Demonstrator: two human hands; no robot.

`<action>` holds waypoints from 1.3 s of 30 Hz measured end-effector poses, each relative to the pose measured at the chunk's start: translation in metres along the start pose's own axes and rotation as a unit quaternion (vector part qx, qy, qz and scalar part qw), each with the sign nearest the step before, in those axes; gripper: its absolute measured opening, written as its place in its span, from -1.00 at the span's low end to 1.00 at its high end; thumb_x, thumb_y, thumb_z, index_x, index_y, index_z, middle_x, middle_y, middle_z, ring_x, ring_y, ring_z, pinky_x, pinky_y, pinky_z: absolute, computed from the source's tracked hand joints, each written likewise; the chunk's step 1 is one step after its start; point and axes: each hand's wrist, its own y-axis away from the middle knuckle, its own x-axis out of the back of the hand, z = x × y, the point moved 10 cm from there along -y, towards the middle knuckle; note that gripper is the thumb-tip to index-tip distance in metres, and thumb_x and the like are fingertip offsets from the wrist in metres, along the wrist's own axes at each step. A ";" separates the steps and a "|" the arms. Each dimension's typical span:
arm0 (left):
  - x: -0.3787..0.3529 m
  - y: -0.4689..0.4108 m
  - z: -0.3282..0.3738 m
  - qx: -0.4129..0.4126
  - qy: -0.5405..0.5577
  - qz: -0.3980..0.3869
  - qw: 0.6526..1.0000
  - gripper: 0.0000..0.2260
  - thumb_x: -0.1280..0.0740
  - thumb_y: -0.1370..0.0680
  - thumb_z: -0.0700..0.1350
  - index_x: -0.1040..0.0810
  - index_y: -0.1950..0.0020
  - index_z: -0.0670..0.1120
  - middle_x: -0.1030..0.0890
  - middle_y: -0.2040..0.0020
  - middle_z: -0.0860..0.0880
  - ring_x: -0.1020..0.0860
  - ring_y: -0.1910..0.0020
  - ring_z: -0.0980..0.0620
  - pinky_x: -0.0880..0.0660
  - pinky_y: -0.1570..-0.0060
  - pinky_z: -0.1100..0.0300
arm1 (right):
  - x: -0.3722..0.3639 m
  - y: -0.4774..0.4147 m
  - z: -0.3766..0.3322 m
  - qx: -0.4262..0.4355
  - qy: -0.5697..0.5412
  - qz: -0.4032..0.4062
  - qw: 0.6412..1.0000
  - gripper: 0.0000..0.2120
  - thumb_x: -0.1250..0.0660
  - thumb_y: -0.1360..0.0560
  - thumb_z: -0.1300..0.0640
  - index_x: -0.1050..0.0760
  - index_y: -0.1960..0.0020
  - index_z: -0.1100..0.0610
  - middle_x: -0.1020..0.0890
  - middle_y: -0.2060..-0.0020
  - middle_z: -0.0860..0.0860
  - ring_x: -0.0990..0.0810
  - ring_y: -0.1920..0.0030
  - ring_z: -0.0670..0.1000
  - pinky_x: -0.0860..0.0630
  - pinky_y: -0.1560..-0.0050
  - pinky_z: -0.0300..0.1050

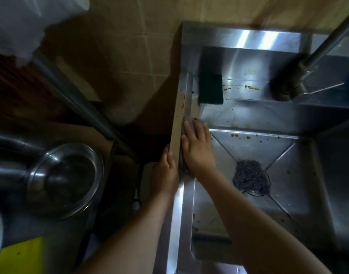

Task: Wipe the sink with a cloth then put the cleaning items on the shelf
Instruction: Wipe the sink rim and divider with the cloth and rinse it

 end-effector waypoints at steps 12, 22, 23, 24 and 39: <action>0.003 0.001 0.003 0.005 -0.010 0.002 1.000 -0.63 0.03 -0.63 0.06 -0.28 -0.42 0.11 -0.56 -0.19 -0.11 -0.54 -0.08 -0.11 -0.33 0.17 0.31 | 0.007 0.000 -0.007 0.034 -0.024 0.027 0.999 -0.57 -0.06 -0.63 0.03 -0.20 -0.48 0.06 -0.18 -0.50 0.09 0.05 -0.52 0.14 0.20 -0.46 -0.14; 0.001 0.001 0.004 0.020 -0.010 -0.005 1.000 -0.61 0.05 -0.62 0.08 -0.23 -0.45 0.12 -0.51 -0.27 -0.06 -0.51 -0.16 -0.07 -0.28 0.14 0.31 | 0.003 0.005 -0.010 0.054 -0.061 0.023 0.996 -0.58 -0.09 -0.60 0.03 -0.28 -0.44 0.07 -0.25 -0.46 0.11 -0.01 -0.51 0.16 0.13 -0.44 -0.12; 0.001 0.002 0.005 0.014 -0.010 -0.007 1.000 -0.61 0.05 -0.62 0.08 -0.22 -0.45 0.12 -0.51 -0.26 -0.06 -0.51 -0.16 -0.07 -0.27 0.12 0.29 | 0.003 -0.005 -0.008 0.054 -0.056 0.024 0.997 -0.58 -0.09 -0.61 0.03 -0.26 -0.45 0.05 -0.23 -0.48 0.10 0.00 -0.52 0.15 0.13 -0.45 -0.11; 0.001 0.003 0.005 0.008 -0.009 -0.009 1.000 -0.61 0.06 -0.62 0.08 -0.22 -0.45 0.12 -0.51 -0.27 -0.07 -0.50 -0.16 -0.07 -0.27 0.10 0.28 | 0.004 -0.015 -0.007 0.054 -0.052 0.024 0.997 -0.58 -0.08 -0.62 0.02 -0.24 -0.46 0.04 -0.21 -0.48 0.09 0.02 -0.52 0.14 0.12 -0.45 -0.08; 0.003 0.000 0.004 0.015 -0.014 0.009 1.000 -0.63 0.02 -0.63 0.06 -0.30 -0.41 0.10 -0.54 -0.23 -0.12 -0.51 -0.14 -0.14 -0.24 0.10 0.29 | 0.006 0.013 -0.022 0.087 -0.039 0.015 0.995 -0.59 -0.11 -0.58 0.06 -0.34 -0.41 0.08 -0.31 -0.44 0.10 -0.06 -0.51 0.13 0.02 -0.48 0.01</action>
